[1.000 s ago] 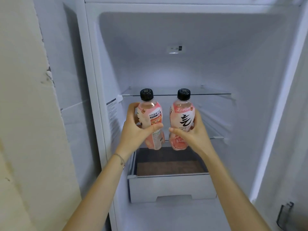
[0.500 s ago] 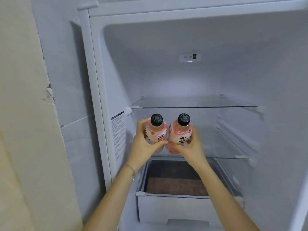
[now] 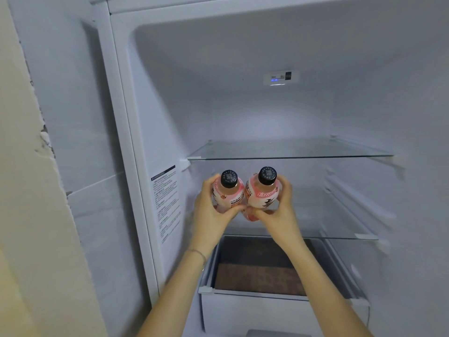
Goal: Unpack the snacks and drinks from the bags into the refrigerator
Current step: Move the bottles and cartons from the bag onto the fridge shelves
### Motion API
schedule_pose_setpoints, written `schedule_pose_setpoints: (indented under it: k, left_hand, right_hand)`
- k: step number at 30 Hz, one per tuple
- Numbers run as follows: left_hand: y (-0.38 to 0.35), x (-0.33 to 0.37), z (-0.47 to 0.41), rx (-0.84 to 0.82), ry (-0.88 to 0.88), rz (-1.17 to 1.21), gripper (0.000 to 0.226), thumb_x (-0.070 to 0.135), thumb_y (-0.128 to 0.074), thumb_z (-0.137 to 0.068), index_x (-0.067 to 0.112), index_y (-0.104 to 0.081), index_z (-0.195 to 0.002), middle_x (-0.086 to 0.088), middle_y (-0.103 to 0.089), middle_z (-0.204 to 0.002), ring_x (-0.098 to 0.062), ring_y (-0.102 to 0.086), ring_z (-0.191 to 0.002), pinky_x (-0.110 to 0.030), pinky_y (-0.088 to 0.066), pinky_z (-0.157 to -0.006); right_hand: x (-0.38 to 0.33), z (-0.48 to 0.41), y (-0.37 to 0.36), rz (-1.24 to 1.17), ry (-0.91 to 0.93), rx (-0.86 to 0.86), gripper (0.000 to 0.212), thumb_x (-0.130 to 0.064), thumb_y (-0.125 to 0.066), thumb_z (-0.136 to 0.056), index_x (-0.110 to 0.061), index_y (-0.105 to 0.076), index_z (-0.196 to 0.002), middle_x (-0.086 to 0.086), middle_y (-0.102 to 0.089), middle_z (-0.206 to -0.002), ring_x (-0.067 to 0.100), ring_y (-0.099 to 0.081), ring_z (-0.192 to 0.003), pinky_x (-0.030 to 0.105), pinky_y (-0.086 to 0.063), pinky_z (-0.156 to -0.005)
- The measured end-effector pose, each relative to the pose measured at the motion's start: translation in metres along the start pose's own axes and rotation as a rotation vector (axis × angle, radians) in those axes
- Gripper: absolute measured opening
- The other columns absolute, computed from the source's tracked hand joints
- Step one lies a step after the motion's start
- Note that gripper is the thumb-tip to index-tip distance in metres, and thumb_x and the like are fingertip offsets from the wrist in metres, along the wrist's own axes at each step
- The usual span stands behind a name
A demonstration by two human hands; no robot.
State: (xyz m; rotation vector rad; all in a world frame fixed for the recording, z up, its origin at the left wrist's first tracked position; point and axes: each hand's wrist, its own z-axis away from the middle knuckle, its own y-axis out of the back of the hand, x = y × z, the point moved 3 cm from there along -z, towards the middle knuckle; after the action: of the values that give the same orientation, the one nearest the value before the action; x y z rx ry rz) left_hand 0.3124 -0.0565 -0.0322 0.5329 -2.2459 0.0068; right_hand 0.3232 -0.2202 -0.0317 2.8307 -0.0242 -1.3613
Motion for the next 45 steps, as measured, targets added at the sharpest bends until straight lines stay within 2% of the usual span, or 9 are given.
schedule_pose_setpoints:
  k: [5, 13, 18, 22, 26, 31, 35, 42, 45]
  left_hand:
    - [-0.001, 0.003, -0.001, 0.011, 0.035, -0.054, 0.086, 0.026, -0.085, -0.070, 0.034, -0.038, -0.142, 0.014, -0.051, -0.138, -0.002, -0.047, -0.127, -0.030, -0.046, -0.104]
    - [-0.011, 0.008, 0.024, -0.121, 0.079, 0.033, 0.075, 0.058, -0.079, -0.064, 0.036, -0.047, -0.129, 0.010, -0.053, -0.131, -0.007, -0.053, -0.121, -0.027, -0.049, -0.099]
    - [-0.012, 0.002, 0.032, -0.294, 0.069, -0.073, 0.090, 0.064, -0.074, -0.065, 0.044, -0.029, -0.141, 0.016, -0.018, -0.157, 0.003, -0.025, -0.139, -0.018, -0.036, -0.109]
    - [-0.022, 0.002, 0.040, -0.475, 0.009, -0.198, 0.096, 0.061, -0.074, -0.069, 0.052, -0.015, -0.143, 0.025, 0.002, -0.158, 0.008, 0.000, -0.144, -0.024, -0.021, -0.115]
    - [-0.022, -0.004, 0.038, -0.447, 0.019, -0.243, 0.096, 0.061, -0.074, -0.070, 0.043, -0.021, -0.148, 0.020, -0.014, -0.158, 0.002, -0.013, -0.144, -0.034, -0.026, -0.118]
    - [-0.017, -0.010, 0.020, -0.442, 0.020, -0.440, 0.087, 0.054, -0.068, -0.080, 0.031, -0.023, -0.151, 0.012, -0.015, -0.159, -0.006, -0.017, -0.144, -0.021, -0.017, -0.109]
    - [-0.025, -0.026, 0.010, -0.346, 0.017, -0.573, 0.065, 0.044, -0.058, -0.091, 0.031, -0.030, -0.148, 0.004, -0.013, -0.161, -0.018, -0.016, -0.147, -0.034, -0.024, -0.114]
    - [-0.025, -0.047, -0.022, -0.179, 0.051, -0.707, 0.052, 0.021, -0.060, -0.093, 0.014, -0.044, -0.143, -0.003, -0.034, -0.154, -0.020, -0.029, -0.143, -0.031, -0.023, -0.115]
    - [-0.025, -0.059, -0.034, -0.173, 0.059, -0.732, 0.051, 0.017, -0.063, -0.091, 0.010, -0.049, -0.139, -0.007, -0.039, -0.151, -0.024, -0.037, -0.138, -0.035, -0.029, -0.116]
  right_hand:
    - [0.004, 0.000, -0.003, -0.027, 0.012, -0.007, 0.074, -0.009, -0.078, -0.077, -0.034, -0.034, -0.130, -0.023, -0.046, -0.121, -0.017, -0.049, -0.107, 0.005, -0.048, -0.070]
    - [0.009, 0.010, 0.004, -0.051, 0.030, 0.046, 0.070, -0.006, -0.079, -0.075, -0.027, -0.041, -0.131, -0.017, -0.052, -0.122, -0.013, -0.052, -0.107, 0.005, -0.046, -0.077]
    - [0.009, 0.013, 0.012, -0.006, 0.004, 0.041, 0.068, -0.026, -0.081, -0.067, -0.043, -0.042, -0.120, -0.029, -0.057, -0.113, -0.008, -0.054, -0.109, 0.006, -0.045, -0.082]
    - [0.007, 0.017, 0.016, 0.044, 0.039, 0.030, 0.070, -0.015, -0.082, -0.072, -0.039, -0.044, -0.126, -0.029, -0.055, -0.117, -0.005, -0.053, -0.114, 0.017, -0.050, -0.088]
    - [0.011, 0.019, 0.021, 0.075, 0.033, 0.016, 0.072, -0.008, -0.081, -0.073, -0.043, -0.043, -0.123, -0.033, -0.052, -0.116, -0.004, -0.052, -0.115, 0.029, -0.053, -0.091]
    - [0.014, 0.023, 0.030, 0.052, -0.015, 0.071, 0.072, -0.010, -0.082, -0.073, -0.043, -0.039, -0.120, -0.021, -0.052, -0.118, -0.014, -0.052, -0.105, 0.004, -0.047, -0.079]
    - [0.016, 0.025, 0.035, 0.030, -0.044, 0.091, 0.067, -0.007, -0.079, -0.074, -0.041, -0.039, -0.115, -0.022, -0.049, -0.116, -0.024, -0.050, -0.098, 0.000, -0.043, -0.070]
    - [0.031, 0.025, 0.043, 0.010, -0.154, 0.134, 0.078, -0.010, -0.078, -0.077, -0.024, -0.034, -0.140, -0.003, -0.051, -0.130, -0.001, -0.053, -0.106, 0.002, -0.047, -0.071]
    - [0.032, 0.026, 0.042, -0.030, -0.166, 0.142, 0.078, -0.018, -0.076, -0.079, -0.025, -0.030, -0.142, -0.004, -0.052, -0.130, 0.001, -0.055, -0.107, 0.016, -0.051, -0.085]
